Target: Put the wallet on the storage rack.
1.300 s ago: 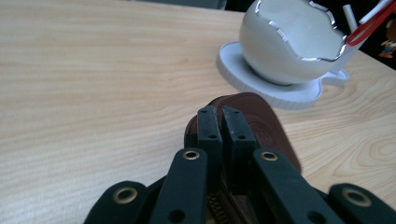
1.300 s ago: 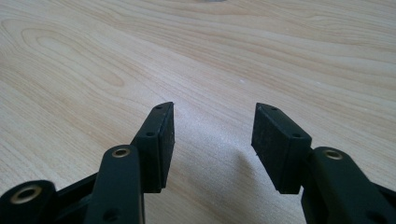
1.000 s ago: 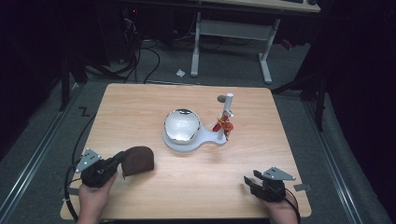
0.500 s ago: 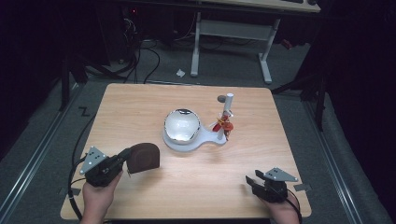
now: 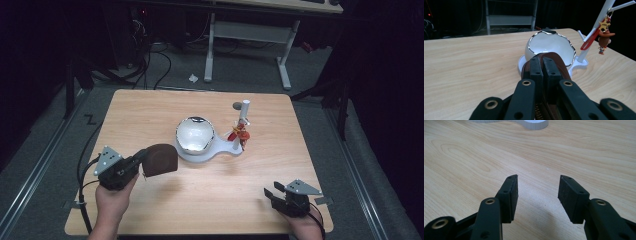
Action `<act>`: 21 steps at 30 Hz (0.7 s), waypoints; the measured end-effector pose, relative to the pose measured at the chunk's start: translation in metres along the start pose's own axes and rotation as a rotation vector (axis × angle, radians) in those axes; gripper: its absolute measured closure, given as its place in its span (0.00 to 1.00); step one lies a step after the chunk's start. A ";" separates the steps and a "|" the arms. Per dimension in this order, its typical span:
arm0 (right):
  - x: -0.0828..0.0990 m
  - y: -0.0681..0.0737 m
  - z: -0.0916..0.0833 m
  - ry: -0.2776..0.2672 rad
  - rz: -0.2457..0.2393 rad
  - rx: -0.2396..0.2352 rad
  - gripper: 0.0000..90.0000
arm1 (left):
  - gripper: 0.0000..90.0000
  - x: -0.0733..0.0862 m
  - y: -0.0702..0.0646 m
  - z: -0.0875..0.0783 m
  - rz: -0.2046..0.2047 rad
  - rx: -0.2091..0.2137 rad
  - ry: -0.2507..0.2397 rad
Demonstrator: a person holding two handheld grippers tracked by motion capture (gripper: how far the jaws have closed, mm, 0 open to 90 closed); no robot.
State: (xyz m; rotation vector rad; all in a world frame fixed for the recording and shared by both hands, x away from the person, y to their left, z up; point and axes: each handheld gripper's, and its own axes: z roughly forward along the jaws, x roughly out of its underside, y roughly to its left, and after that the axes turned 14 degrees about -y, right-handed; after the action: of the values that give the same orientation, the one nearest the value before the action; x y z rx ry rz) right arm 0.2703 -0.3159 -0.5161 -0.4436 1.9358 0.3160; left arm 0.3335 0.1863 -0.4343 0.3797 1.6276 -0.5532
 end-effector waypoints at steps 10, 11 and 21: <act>0.000 -0.003 0.000 -0.005 0.006 -0.013 0.57 | 0.97 -0.023 -0.006 0.032 0.033 -0.010 0.013; 0.000 -0.003 0.000 -0.005 0.002 -0.015 0.57 | 0.97 -0.024 -0.006 0.034 0.033 -0.011 0.013; 0.000 -0.005 0.000 -0.006 0.006 -0.018 0.57 | 0.97 -0.032 -0.005 0.064 0.049 -0.031 0.045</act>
State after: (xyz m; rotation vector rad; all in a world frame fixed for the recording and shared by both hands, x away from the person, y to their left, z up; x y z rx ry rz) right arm 0.2723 -0.3202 -0.5159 -0.4481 1.9297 0.3392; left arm 0.3879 0.1487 -0.4069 0.4101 1.6640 -0.4850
